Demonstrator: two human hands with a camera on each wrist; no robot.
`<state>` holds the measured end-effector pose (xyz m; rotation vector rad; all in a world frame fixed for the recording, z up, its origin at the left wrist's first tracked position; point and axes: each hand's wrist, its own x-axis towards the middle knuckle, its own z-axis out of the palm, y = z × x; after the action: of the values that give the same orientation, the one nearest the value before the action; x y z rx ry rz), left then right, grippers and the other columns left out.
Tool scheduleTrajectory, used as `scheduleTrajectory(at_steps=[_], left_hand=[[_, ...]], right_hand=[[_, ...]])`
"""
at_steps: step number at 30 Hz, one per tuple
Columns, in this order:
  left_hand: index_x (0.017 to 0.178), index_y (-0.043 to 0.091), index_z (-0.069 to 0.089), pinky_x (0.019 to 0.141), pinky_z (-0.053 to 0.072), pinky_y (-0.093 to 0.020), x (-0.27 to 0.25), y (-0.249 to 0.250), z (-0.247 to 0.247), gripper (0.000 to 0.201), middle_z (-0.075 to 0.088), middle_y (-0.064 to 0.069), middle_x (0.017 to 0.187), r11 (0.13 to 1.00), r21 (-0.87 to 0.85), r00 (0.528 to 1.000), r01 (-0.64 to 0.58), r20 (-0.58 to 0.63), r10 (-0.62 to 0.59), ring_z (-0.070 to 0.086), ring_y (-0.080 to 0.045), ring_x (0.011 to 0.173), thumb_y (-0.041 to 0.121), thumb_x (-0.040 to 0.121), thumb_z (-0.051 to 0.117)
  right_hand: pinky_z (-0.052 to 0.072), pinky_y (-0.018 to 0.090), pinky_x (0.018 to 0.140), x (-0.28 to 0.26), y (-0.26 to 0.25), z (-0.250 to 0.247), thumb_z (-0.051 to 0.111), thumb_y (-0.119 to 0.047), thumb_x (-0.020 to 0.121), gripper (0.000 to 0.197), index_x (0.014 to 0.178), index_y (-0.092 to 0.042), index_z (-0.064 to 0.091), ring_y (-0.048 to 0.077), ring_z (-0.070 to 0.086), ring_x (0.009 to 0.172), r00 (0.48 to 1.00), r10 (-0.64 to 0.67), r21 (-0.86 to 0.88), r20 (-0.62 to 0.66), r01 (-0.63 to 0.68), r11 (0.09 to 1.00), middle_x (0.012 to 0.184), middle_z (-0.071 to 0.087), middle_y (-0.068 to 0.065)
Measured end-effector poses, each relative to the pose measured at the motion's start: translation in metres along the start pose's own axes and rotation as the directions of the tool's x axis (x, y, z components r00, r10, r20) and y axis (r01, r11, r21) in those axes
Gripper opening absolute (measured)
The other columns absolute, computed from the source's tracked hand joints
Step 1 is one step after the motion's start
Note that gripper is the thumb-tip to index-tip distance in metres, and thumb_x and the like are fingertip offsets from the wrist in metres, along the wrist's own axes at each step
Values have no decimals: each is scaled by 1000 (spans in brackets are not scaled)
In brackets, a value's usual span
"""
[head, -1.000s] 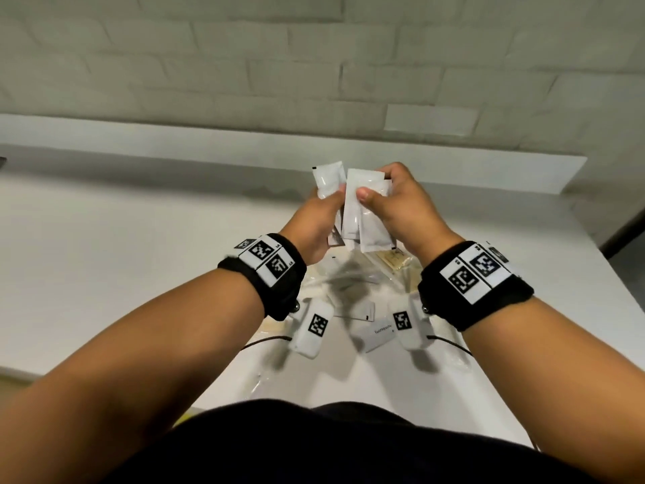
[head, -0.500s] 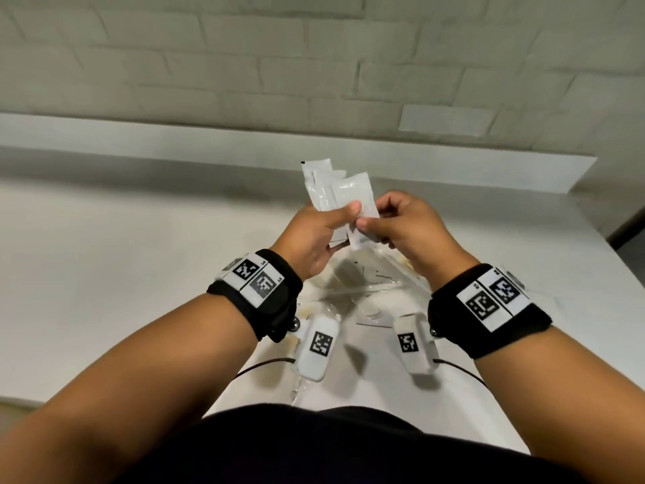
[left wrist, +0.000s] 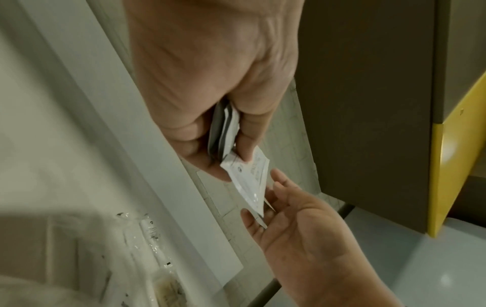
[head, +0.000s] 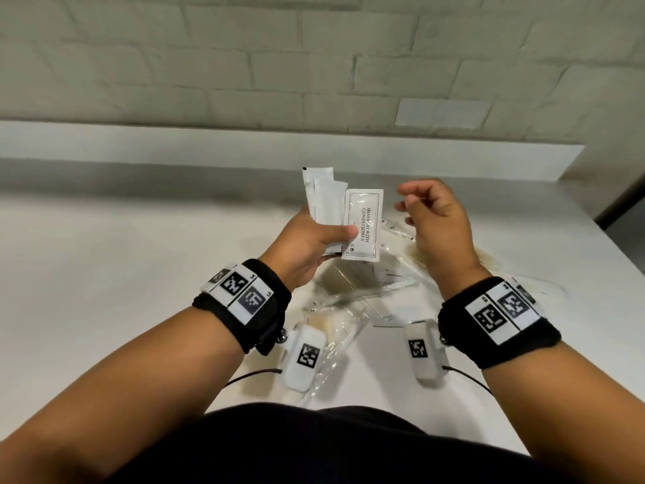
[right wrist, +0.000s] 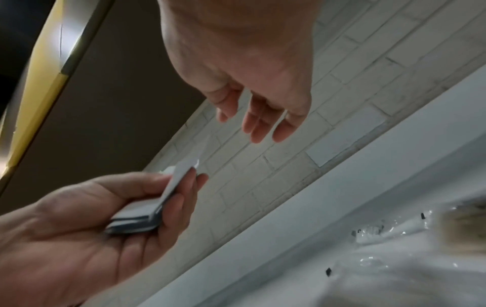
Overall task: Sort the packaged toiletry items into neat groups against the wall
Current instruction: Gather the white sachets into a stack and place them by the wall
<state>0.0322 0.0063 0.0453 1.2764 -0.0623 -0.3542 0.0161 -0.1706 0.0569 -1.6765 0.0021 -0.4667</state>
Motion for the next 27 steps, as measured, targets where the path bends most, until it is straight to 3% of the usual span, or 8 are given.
scheduleTrajectory(at_steps=[2,7,13,16,19,22,24,27], left_hand=[[131,8,49,62,57,-27,0,0,-5,56,69,-10,110,1000,22,1000,-15,-3,15,71,-20,87,-12,81,63],[130,6,51,81,58,-40,-3,2,-7,57,67,-17,117,990,108,995,-90,44,86,67,-32,105,-8,77,69],[130,5,49,78,59,-43,4,7,-9,34,71,-14,98,990,-124,997,66,-42,-72,69,-31,90,13,97,49],[129,7,54,91,53,-49,8,1,-9,37,71,-11,110,999,-1,999,41,-7,-41,69,-30,100,9,93,58],[128,8,55,80,58,-37,10,-7,-3,36,70,-11,115,997,71,998,26,48,-30,70,-26,100,11,93,59],[116,8,57,64,57,-26,11,-4,-7,35,70,-7,98,996,39,996,79,-35,-77,68,-18,77,37,98,48],[108,10,58,62,56,-25,13,-1,-18,38,69,-7,86,989,-44,987,141,-74,-144,64,-16,66,44,96,47],[109,5,62,68,57,-28,12,2,-24,20,69,-12,98,991,-71,993,115,-18,-117,67,-21,78,15,91,60]], right_hand=[[47,26,72,-3,-2,4,61,-15,89,18,103,-25,56,13,60,80,997,75,53,8,-75,996,103,60,3],[51,19,68,-5,-5,16,81,-15,73,77,137,-23,39,12,63,87,948,159,-202,276,-104,974,112,61,-2],[52,53,84,3,1,11,65,2,83,22,102,-9,67,30,67,81,921,330,161,209,-365,917,94,72,12],[50,55,90,3,1,5,65,0,83,24,104,-10,68,33,66,91,877,374,214,303,-444,870,103,70,15],[54,49,84,-1,-1,15,68,-1,79,23,101,-8,70,31,68,87,880,360,195,309,-429,882,98,73,14],[56,30,70,7,-6,17,70,4,77,18,91,-8,72,18,69,78,972,172,258,159,-209,943,91,71,11],[51,25,73,14,-3,12,70,3,75,21,89,-13,75,14,62,83,976,-171,-8,132,174,985,91,63,4],[40,34,78,11,16,11,69,-6,73,24,84,-24,79,24,56,90,704,-531,-450,471,710,542,92,62,-1]])
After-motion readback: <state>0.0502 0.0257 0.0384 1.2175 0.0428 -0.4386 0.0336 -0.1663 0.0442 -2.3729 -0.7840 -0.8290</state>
